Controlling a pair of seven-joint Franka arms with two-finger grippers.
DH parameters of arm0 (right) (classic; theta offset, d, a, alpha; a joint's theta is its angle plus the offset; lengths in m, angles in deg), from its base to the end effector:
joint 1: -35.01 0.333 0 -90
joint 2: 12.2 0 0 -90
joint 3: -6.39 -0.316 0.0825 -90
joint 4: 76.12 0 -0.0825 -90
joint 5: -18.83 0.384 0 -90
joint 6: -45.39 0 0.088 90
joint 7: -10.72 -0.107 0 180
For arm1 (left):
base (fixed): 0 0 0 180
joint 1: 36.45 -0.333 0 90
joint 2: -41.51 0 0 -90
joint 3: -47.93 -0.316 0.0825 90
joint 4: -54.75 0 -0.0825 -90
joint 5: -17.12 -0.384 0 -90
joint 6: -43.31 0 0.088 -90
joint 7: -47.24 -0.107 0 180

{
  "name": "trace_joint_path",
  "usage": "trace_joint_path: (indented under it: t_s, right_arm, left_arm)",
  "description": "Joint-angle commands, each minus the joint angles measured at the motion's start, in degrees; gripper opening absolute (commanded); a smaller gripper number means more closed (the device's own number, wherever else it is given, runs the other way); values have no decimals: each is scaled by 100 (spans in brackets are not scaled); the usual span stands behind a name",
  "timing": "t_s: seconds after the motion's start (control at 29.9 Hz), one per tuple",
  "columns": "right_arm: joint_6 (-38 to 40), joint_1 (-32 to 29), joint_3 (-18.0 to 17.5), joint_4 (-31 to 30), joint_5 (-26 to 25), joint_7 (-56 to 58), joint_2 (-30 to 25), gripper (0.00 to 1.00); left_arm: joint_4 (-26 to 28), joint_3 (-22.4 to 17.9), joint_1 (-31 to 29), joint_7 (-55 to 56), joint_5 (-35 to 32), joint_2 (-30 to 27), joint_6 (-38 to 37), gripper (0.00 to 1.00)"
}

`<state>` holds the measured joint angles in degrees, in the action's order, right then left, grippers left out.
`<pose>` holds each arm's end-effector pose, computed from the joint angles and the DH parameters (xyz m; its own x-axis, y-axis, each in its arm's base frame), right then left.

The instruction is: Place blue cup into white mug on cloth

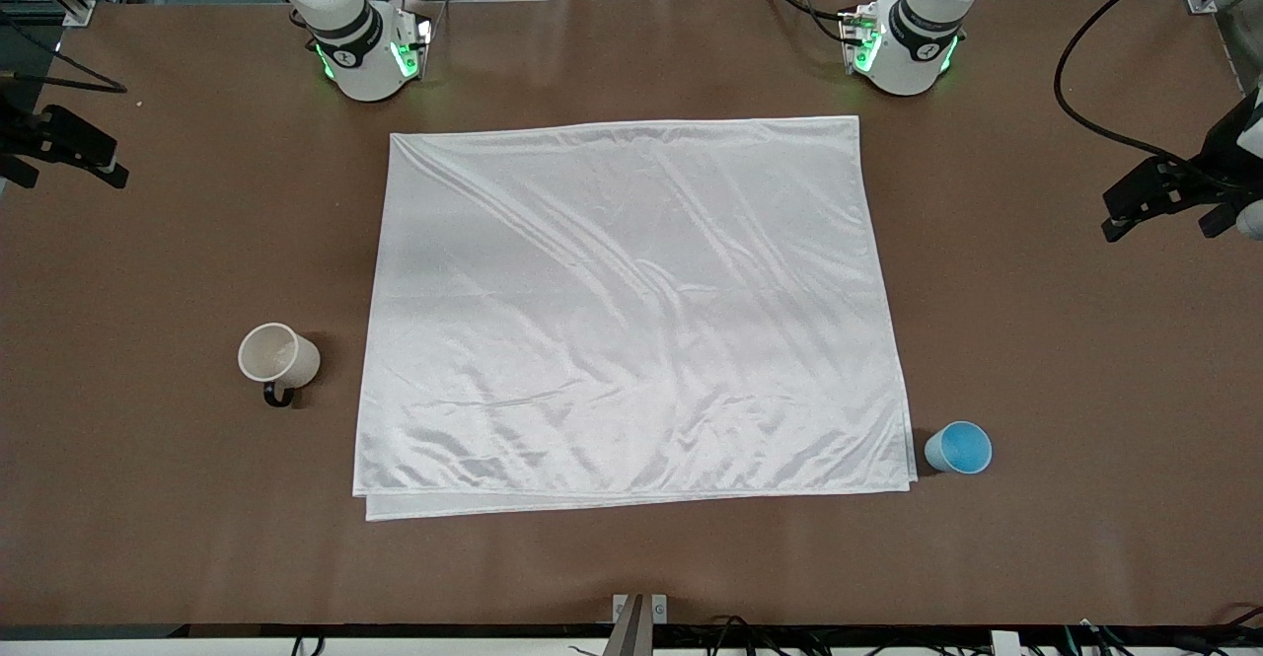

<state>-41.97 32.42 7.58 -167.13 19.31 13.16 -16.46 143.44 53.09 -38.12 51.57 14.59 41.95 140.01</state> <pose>0.5255 -0.0343 0.6523 0.9997 -0.0230 0.0110 -0.0229 -0.9997 -0.0094 0.5682 -0.0302 0.6423 0.9909 0.0101 0.1346 0.0147 -0.9993 -0.0334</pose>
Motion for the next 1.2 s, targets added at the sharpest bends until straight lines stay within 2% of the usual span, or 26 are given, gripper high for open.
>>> trace_joint_path:
  t_s: [0.0, 0.77, 1.17]
  right_arm:
    - [-1, -93, -84, -49, 48, -60, -57, 100]
    - [-45, -58, -75, -110, 40, -51, -31, 100]
    - [-80, -49, -75, -110, 31, -51, 13, 100]
  left_arm:
    - [34, 37, -61, -29, 51, -70, 15, 100]
    - [43, 11, -88, -55, 174, 202, 24, 100]
    - [17, -16, -193, -64, 122, 1010, 551, 100]
